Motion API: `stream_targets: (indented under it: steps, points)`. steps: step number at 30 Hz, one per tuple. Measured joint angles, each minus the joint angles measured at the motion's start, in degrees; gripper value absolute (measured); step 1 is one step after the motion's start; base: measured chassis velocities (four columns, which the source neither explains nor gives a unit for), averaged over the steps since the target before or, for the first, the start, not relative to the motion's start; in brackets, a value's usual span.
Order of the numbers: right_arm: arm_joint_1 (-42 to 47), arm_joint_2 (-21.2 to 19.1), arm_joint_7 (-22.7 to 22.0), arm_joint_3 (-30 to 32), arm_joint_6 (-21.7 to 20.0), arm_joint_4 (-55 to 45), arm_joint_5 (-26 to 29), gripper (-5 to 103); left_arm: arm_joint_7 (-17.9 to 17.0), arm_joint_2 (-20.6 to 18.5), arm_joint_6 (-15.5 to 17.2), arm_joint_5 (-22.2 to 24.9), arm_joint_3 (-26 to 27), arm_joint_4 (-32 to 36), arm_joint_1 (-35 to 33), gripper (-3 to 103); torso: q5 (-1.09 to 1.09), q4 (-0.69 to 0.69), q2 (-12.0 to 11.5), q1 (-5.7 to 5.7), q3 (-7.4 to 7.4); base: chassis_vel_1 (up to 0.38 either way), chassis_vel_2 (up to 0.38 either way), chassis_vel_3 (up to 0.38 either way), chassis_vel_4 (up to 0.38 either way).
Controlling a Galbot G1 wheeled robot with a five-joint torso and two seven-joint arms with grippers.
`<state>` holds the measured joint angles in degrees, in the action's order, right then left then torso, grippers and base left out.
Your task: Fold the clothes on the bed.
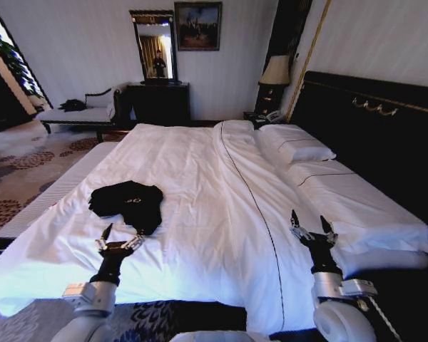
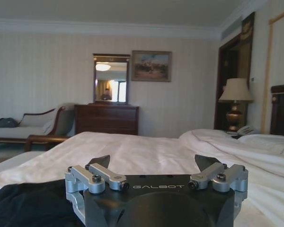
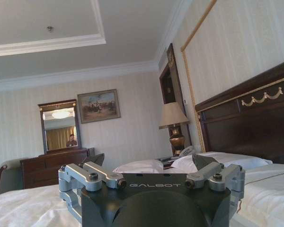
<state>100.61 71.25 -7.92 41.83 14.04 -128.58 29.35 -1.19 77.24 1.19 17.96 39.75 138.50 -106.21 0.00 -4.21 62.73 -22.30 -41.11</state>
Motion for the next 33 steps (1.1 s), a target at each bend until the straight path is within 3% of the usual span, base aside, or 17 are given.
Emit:
stream_targets:
  steps: [11, 21, 33]
  points:
    - [-0.6, -3.8, 0.6, 0.0, 0.1, 1.1, 0.2, 100, -0.9, -0.3, -1.2, 0.7, 2.5, 1.0, -0.6, 100, 0.0, 0.0, 0.0, 0.0, 0.0, 0.0, 0.0, 0.0, 0.0]
    - [-0.5, -1.0, -0.3, -0.5, 0.2, 1.1, -0.4, 100, -2.6, 1.0, -0.9, 2.6, 2.5, 2.3, -0.5, 100, 0.0, 0.0, 0.0, 0.0, 0.0, 0.0, 0.0, 0.0, 0.0]
    - [-0.7, 0.1, -0.7, -1.1, 0.7, 1.1, -0.8, 100, -2.8, 1.0, -2.0, 0.8, 3.1, 1.9, -0.7, 100, 0.0, 0.0, 0.0, 0.0, 0.0, 0.0, 0.0, 0.0, 0.0]
